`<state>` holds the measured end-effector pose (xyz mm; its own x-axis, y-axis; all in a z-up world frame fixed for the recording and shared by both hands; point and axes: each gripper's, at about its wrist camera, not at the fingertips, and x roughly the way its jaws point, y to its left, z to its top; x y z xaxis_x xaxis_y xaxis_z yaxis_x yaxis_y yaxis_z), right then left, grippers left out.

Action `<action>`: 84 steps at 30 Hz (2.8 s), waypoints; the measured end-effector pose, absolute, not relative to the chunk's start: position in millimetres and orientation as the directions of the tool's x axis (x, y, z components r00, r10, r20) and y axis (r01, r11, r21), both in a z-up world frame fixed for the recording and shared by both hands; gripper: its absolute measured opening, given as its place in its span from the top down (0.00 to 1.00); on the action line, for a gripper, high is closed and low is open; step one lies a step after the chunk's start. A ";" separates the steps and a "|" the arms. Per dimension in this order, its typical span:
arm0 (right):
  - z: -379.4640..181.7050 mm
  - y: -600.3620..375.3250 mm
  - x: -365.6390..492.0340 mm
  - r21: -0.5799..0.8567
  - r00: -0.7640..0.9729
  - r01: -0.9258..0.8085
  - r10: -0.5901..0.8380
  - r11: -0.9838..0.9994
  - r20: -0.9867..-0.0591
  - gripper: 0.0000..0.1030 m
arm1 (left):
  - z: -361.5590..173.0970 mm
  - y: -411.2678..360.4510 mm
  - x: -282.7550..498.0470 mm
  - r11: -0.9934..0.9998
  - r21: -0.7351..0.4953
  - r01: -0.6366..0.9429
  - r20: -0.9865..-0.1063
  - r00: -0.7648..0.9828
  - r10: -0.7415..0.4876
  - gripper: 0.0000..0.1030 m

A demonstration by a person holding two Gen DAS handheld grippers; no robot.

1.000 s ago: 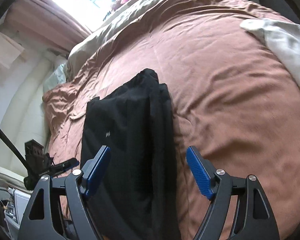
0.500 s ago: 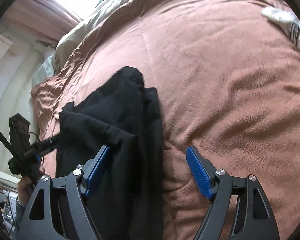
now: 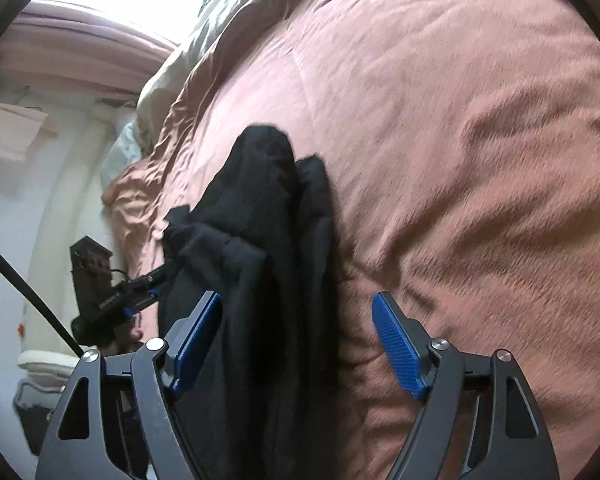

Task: Fold large clothes
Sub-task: 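Lift the folded black shirt off the bed with both tools, then carry the shirt with both tools and lower it onto the beige pillow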

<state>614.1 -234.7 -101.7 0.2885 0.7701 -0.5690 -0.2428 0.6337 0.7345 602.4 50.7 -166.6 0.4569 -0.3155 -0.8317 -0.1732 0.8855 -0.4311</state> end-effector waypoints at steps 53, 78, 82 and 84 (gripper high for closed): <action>5.3 -291.7 406.3 0.595 0.436 -0.565 0.819 0.571 -0.373 0.91 | 21.6 4.5 382.6 0.804 -0.591 -0.064 -0.566 0.743 -0.357 0.80; 62.3 -466.1 332.8 0.488 0.625 -0.571 0.735 0.660 -0.263 0.91 | 125.9 -152.6 376.5 0.771 -0.594 0.228 -0.417 0.733 -0.538 0.80; 72.9 -504.6 329.6 0.460 0.653 -0.555 0.706 0.693 -0.276 0.91 | 129.6 -195.5 397.0 0.744 -0.615 0.261 -0.409 0.702 -0.584 0.80; 77.8 -524.0 330.8 0.451 0.665 -0.539 0.688 0.712 -0.292 0.91 | 130.4 -216.8 406.3 0.730 -0.627 0.272 -0.405 0.686 -0.604 0.80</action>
